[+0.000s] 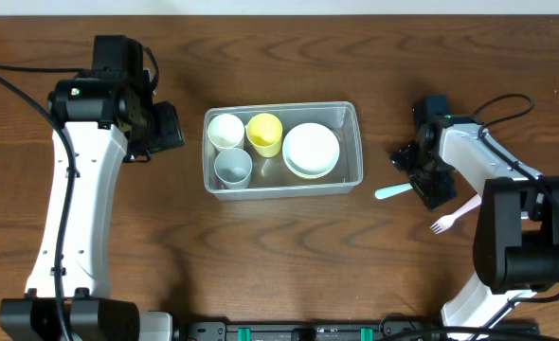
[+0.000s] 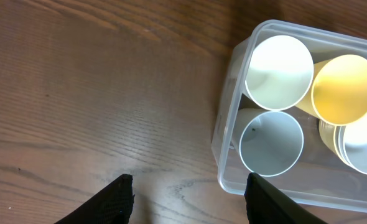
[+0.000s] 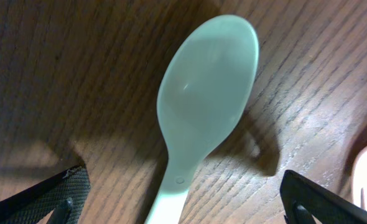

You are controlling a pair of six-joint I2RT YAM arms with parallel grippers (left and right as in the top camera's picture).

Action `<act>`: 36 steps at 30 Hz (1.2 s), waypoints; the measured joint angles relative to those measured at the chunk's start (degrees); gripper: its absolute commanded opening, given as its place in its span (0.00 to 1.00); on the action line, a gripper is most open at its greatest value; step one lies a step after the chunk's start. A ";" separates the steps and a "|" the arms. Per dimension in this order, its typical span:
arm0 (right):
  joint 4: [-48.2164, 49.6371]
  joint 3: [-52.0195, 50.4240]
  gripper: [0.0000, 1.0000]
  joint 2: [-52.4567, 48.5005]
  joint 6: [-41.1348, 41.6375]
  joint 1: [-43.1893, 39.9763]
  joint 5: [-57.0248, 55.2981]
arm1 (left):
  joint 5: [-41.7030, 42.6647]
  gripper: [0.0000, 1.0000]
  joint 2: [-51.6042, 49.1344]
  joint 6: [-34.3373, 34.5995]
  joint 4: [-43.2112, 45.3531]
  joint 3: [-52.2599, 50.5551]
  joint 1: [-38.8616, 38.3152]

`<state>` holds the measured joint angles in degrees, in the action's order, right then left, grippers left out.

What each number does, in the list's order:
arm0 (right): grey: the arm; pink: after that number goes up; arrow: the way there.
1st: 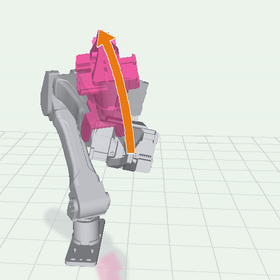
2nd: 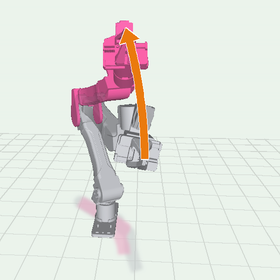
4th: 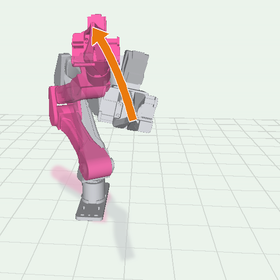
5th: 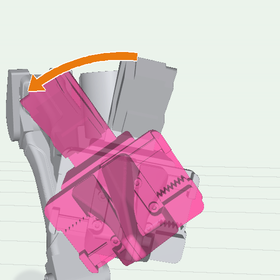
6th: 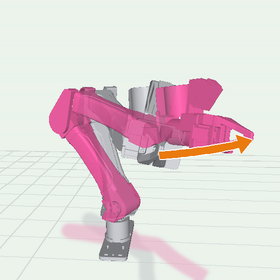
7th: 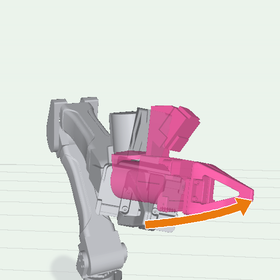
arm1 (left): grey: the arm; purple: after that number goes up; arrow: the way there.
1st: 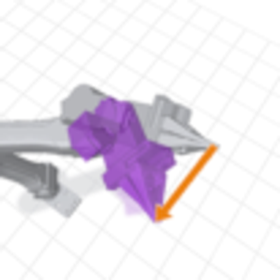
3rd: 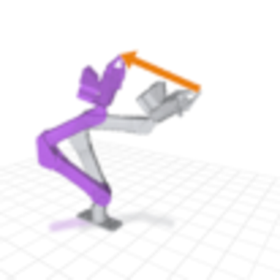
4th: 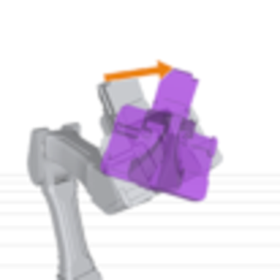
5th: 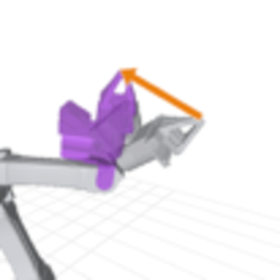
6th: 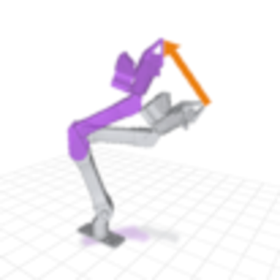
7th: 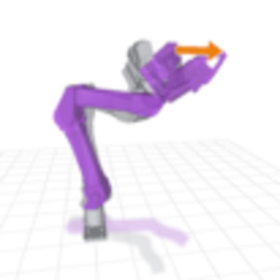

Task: Pack container
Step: 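Move the right gripper down over the mint-green spoon, then close the right gripper on the mint-green spoon and lift it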

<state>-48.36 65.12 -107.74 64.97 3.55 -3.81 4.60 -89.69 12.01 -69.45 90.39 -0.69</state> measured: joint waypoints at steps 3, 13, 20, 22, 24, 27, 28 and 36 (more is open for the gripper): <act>1.44 -0.31 0.90 -0.04 0.44 0.00 0.92 | -0.02 0.59 0.00 0.02 -0.09 0.00 0.00; 5.18 -3.34 0.61 1.55 0.55 0.00 1.99 | -0.02 0.59 0.00 0.02 -0.66 0.00 0.00; 5.40 -3.78 0.40 1.90 0.74 0.00 1.97 | -0.02 0.59 0.00 0.02 -0.72 0.00 0.00; 5.38 -3.80 0.37 1.90 0.70 0.00 1.92 | 0.00 0.59 0.00 0.02 -0.74 0.00 0.00; 5.60 -3.82 0.28 1.92 0.61 0.00 1.88 | -0.02 0.59 0.00 0.02 -0.76 0.00 0.00; 6.54 -3.80 0.13 1.95 0.44 0.00 1.97 | -0.02 0.59 0.00 0.00 -0.79 0.00 0.00; 6.91 -3.80 0.08 1.95 0.28 0.00 2.03 | 0.00 0.59 0.00 0.02 -0.79 0.00 0.00; 9.20 -3.80 0.01 2.01 -2.21 0.00 2.82 | 0.00 0.59 0.00 0.00 -0.81 0.00 0.00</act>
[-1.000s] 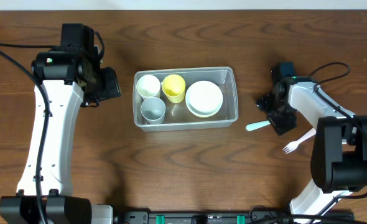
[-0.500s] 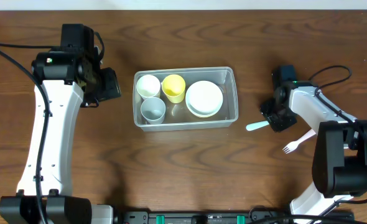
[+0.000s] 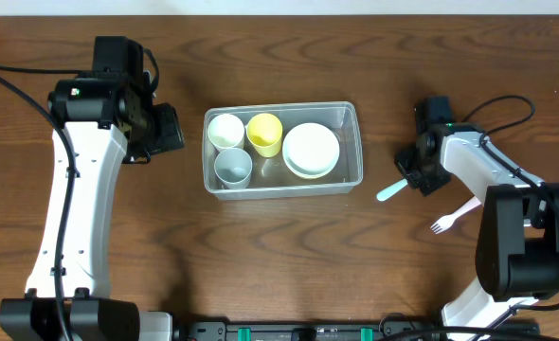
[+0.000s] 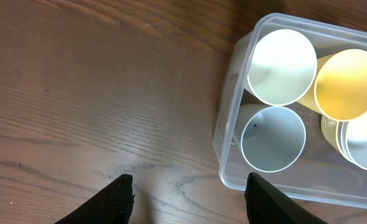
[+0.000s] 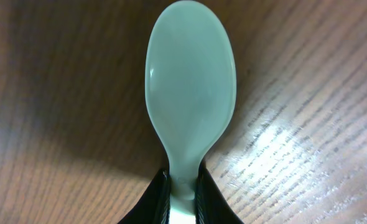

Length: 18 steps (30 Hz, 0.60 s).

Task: Pack container
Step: 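Close the right gripper on the mint-green spoon and lift it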

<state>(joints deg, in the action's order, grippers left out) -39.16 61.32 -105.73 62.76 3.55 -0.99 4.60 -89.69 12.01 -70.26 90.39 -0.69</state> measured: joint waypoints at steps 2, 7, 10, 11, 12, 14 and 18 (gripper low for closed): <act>0.87 0.00 0.01 -0.02 -1.64 0.00 0.20 | -0.02 0.59 0.00 0.00 0.00 0.00 0.00; 3.67 -0.11 0.01 -0.04 -7.87 0.00 1.07 | -0.02 0.59 0.00 0.02 0.00 0.00 0.00; 4.37 -0.07 0.01 -0.04 -12.50 0.00 1.51 | 0.00 0.59 0.00 0.00 0.00 0.00 0.00; 4.33 0.07 0.01 -0.04 -14.58 0.00 1.64 | 0.00 0.59 0.00 0.02 -0.02 0.00 0.00; 4.31 0.24 0.01 -0.04 -16.90 0.00 1.70 | -0.02 0.59 0.00 0.02 0.00 0.00 0.00; 3.80 1.05 0.01 -0.02 -21.11 0.00 1.70 | 0.00 0.59 0.00 0.02 -0.02 0.00 0.00; 2.10 5.88 0.01 1.16 -32.35 0.11 2.82 | 0.00 0.59 0.00 0.02 -0.02 0.00 0.00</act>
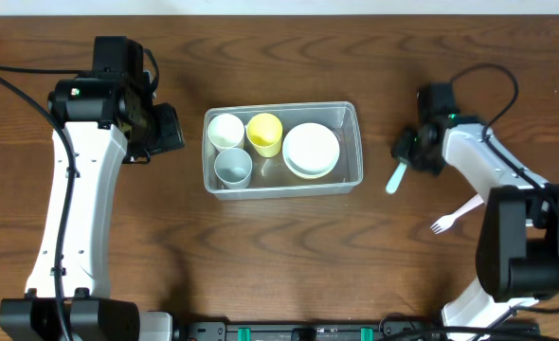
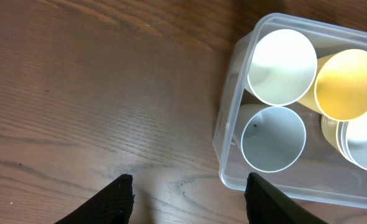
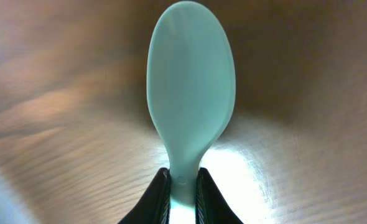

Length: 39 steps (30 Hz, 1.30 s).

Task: Pack container
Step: 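Close the right gripper on the mint-green spoon and lift it, then carry the spoon into the container's front and release it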

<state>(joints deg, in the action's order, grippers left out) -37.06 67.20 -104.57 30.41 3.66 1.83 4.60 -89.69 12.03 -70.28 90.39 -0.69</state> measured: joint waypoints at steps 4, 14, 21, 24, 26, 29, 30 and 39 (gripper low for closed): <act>-3.54 7.74 0.01 4.68 -14.67 2.67 1.79 | -0.02 0.59 0.00 0.00 0.00 0.00 0.00; -5.62 16.68 0.01 13.53 -52.04 23.23 3.80 | -0.02 0.59 0.00 0.00 0.00 0.00 0.00; -8.11 16.63 0.01 9.29 -65.99 30.62 4.17 | 0.00 0.59 0.00 0.00 0.00 0.00 0.00; -11.26 16.63 0.01 6.54 -68.87 31.71 4.15 | -0.02 0.59 0.00 0.00 0.02 0.00 0.00; -13.60 16.59 0.01 4.44 -70.18 32.20 4.07 | -0.02 0.59 0.00 0.00 0.00 0.00 0.00; -15.23 16.48 0.05 2.60 -71.17 32.57 4.00 | -0.02 0.59 0.00 -0.02 0.00 0.00 0.00; -15.54 16.41 0.07 2.29 -71.41 32.59 4.00 | -0.02 0.59 0.00 0.00 0.02 0.00 0.00; -16.79 16.37 0.92 2.23 -72.13 32.59 3.96 | -0.02 0.59 0.00 0.00 0.02 0.00 0.00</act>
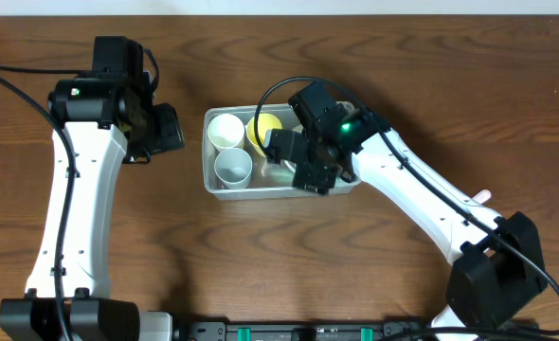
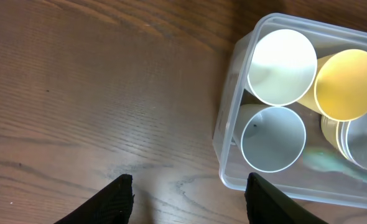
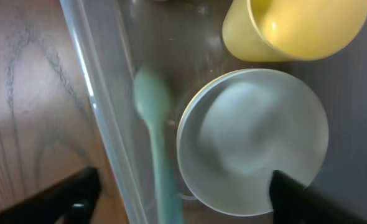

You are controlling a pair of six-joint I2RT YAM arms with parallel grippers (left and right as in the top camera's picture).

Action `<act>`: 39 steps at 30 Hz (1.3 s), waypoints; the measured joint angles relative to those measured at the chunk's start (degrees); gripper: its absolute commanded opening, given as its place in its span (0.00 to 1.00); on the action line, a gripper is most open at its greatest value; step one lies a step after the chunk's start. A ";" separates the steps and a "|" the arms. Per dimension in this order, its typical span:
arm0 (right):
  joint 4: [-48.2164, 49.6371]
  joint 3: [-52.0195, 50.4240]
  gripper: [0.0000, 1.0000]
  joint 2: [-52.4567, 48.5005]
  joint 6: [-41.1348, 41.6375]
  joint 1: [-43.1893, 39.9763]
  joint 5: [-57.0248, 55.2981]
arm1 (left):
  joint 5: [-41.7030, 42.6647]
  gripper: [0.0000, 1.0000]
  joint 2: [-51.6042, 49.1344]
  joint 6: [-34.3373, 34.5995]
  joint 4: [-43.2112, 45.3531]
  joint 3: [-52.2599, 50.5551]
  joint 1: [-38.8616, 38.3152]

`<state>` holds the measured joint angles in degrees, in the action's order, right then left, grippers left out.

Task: Pack container
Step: 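Carry the spoon into the container's front and release it, then move the right gripper to the pink fork and grasp it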

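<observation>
The clear plastic container (image 1: 209, 182) holds a white cup (image 1: 226, 130), a grey cup (image 1: 232, 167), a yellow cup (image 1: 262, 126) and stacked white plates (image 3: 252, 140). The mint spoon (image 3: 152, 118) lies inside along the front wall (image 3: 99, 106), beside the plates; it also shows as a mint spoon (image 2: 333, 163) past the grey cup. My right gripper (image 3: 183, 202) hangs open over it, fingers wide apart, not touching; from above the right gripper (image 1: 303, 163) covers the plates. My left gripper (image 2: 190, 199) is open and empty, left of the container wall (image 2: 224, 134).
A white fork (image 1: 480, 197) peeks out on the wooden table at the far right, partly hidden by the right arm. The left gripper (image 1: 169, 128) hovers over bare table left of the container.
My right gripper, then shut on the spoon over the table right of the container, is now over the container and open. The spoon lies inside by the plates. The left arm is unchanged.
First my right gripper stood open around the spoon on the table beside the fork. Then it was shut on the spoon's handle, then held it lifted nearer the container. Now the spoon rests in the container, released. The left arm stayed put throughout.
</observation>
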<state>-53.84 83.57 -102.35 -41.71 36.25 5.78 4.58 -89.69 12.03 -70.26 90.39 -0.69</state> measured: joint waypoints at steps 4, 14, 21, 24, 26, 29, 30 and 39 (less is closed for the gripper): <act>1.20 0.00 0.91 0.00 1.60 0.00 -0.17 | 0.02 0.59 0.00 -0.02 -0.02 0.00 0.00; 5.84 1.86 0.99 1.57 27.50 -2.25 -12.26 | 0.02 0.59 0.00 0.00 -0.02 0.00 0.00; -3.93 4.24 0.99 10.88 61.92 -22.58 -18.18 | 0.02 0.59 0.00 -0.02 -0.04 0.00 0.00; -8.41 4.09 0.99 11.45 71.73 -32.50 -16.15 | 0.00 0.59 0.00 -0.02 -0.04 0.00 0.00; -9.70 2.62 0.99 11.04 77.05 -38.25 -13.68 | 0.00 0.59 0.00 0.00 -0.04 0.00 0.00; -10.34 -1.77 0.99 10.47 83.43 -45.00 -10.86 | 0.00 0.59 0.00 -0.02 -0.02 0.00 0.00; -10.49 -3.54 0.99 10.27 85.31 -46.84 -10.32 | 0.02 0.59 0.00 0.00 -0.04 0.00 0.00; -2.69 -21.51 0.99 9.90 94.73 -54.25 -7.48 | 0.02 0.59 0.00 0.00 -0.02 0.00 0.00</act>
<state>-56.53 62.06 -92.44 53.01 -18.00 -1.69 4.60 -89.69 12.03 -70.28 90.39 -0.69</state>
